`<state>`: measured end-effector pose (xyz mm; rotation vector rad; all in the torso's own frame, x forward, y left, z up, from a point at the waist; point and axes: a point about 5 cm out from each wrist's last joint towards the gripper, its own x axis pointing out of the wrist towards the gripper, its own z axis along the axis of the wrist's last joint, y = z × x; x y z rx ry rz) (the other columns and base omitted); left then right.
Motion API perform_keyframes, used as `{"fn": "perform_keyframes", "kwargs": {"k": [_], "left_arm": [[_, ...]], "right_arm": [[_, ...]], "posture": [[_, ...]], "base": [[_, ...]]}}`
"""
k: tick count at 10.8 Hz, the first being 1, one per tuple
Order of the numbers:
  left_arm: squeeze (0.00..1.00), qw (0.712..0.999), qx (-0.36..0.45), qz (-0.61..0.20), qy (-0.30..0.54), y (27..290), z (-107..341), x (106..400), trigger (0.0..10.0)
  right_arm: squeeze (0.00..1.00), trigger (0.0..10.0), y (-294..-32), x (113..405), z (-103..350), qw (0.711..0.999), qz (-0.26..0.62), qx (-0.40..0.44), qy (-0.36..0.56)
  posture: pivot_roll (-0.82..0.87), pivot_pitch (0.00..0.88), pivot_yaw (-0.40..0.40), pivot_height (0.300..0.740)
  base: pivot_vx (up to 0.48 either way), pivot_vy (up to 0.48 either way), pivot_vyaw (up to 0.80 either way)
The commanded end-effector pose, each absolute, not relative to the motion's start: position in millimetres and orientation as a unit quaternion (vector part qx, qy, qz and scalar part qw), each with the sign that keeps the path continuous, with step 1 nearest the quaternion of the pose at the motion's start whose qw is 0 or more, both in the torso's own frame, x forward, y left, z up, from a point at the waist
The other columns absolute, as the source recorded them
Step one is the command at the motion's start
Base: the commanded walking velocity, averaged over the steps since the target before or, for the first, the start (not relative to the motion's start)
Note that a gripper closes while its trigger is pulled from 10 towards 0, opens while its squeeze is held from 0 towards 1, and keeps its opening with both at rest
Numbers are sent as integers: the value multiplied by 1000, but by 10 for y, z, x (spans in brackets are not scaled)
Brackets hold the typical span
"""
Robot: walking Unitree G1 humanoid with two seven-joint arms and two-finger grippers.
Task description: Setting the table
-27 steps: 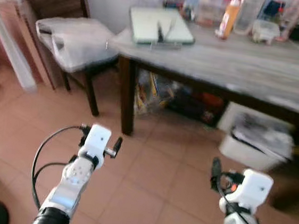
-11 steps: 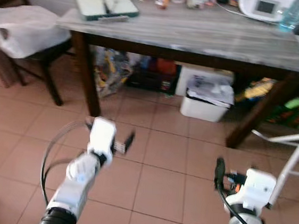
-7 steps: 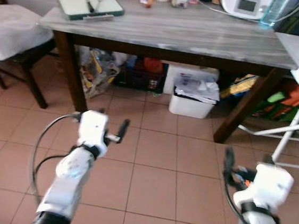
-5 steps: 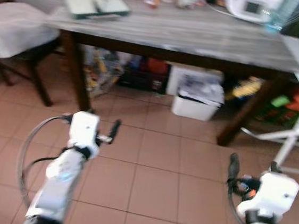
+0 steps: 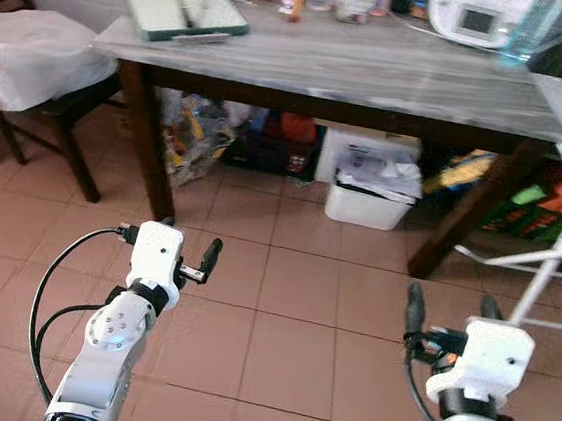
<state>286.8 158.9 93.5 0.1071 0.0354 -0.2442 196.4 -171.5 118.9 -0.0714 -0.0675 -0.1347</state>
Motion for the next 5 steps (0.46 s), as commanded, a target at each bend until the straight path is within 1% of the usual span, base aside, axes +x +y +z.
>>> {"fn": "perform_keyframes", "kwargs": {"k": [1, 5], "left_arm": [[0, 989, 59, -135, 19, 1530, 943, 2870, 10000], [0, 988, 61, -140, 23, 1498, 930, 2883, 10000]], "right_arm": [[0, 10000, -1732, 1943, 1158, 997, -67, -42, -23], [0, 10000, -1731, 1973, 1149, 997, -67, -42, -22]], "posture": [[114, 106, -31, 740], [114, 107, -33, 740]], "base": [[0, -319, 0], [0, -321, 0]]}}
